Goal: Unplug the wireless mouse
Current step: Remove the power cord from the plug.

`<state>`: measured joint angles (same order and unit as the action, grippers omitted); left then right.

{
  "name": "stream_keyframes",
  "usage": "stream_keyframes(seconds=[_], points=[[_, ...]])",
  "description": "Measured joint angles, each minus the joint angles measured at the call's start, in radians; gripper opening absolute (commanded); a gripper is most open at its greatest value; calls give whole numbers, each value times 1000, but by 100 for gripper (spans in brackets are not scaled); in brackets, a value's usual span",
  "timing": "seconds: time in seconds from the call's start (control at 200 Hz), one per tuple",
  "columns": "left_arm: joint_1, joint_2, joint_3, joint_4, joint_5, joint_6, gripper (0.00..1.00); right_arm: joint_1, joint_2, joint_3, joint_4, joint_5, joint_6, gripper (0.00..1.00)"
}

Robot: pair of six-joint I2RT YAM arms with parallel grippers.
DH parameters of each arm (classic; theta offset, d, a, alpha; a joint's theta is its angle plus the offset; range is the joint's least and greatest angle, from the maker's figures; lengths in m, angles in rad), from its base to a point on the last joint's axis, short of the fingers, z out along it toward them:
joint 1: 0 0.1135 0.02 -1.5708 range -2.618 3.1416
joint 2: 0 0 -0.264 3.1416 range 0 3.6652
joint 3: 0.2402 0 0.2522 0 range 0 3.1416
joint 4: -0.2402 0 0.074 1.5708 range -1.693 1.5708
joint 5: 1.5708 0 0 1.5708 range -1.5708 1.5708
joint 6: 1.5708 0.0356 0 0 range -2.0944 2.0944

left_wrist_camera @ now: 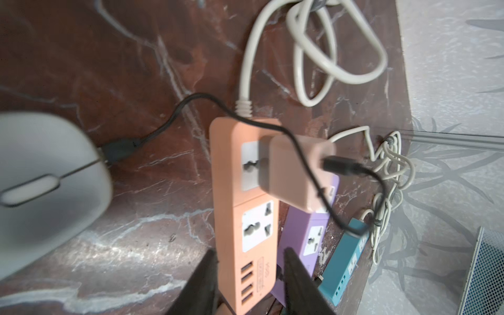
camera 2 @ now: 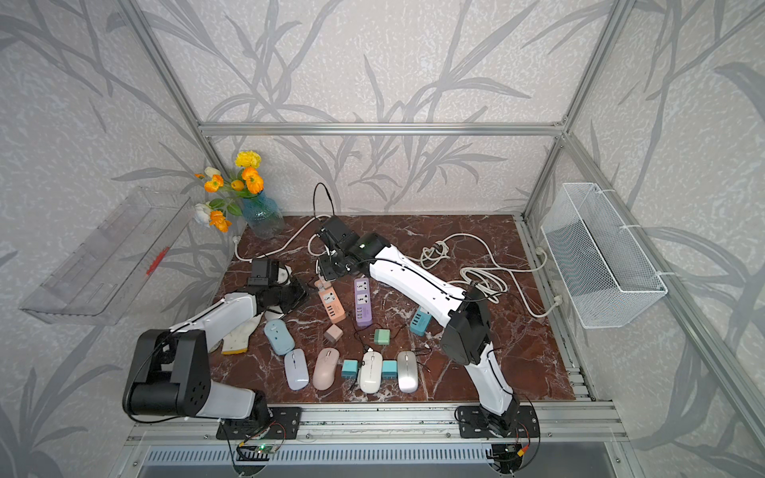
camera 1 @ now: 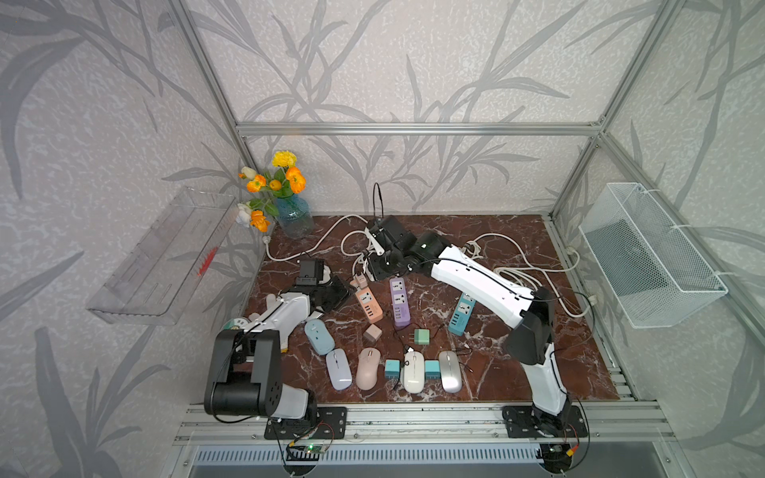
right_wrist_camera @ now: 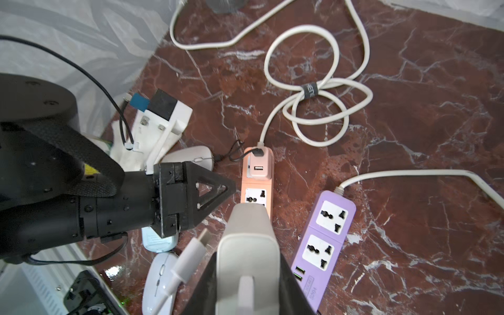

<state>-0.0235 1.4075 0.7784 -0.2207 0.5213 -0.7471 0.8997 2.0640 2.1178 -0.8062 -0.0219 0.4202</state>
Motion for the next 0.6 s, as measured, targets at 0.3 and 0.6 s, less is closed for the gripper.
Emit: stream_keyframes(seconds=[0.3, 0.6], points=[[-73, -371, -63, 68, 13, 234, 76, -153, -162, -355, 204, -291, 76, 0], [-379, -638, -148, 181, -86, 777, 100, -206, -269, -388, 211, -462, 60, 0]])
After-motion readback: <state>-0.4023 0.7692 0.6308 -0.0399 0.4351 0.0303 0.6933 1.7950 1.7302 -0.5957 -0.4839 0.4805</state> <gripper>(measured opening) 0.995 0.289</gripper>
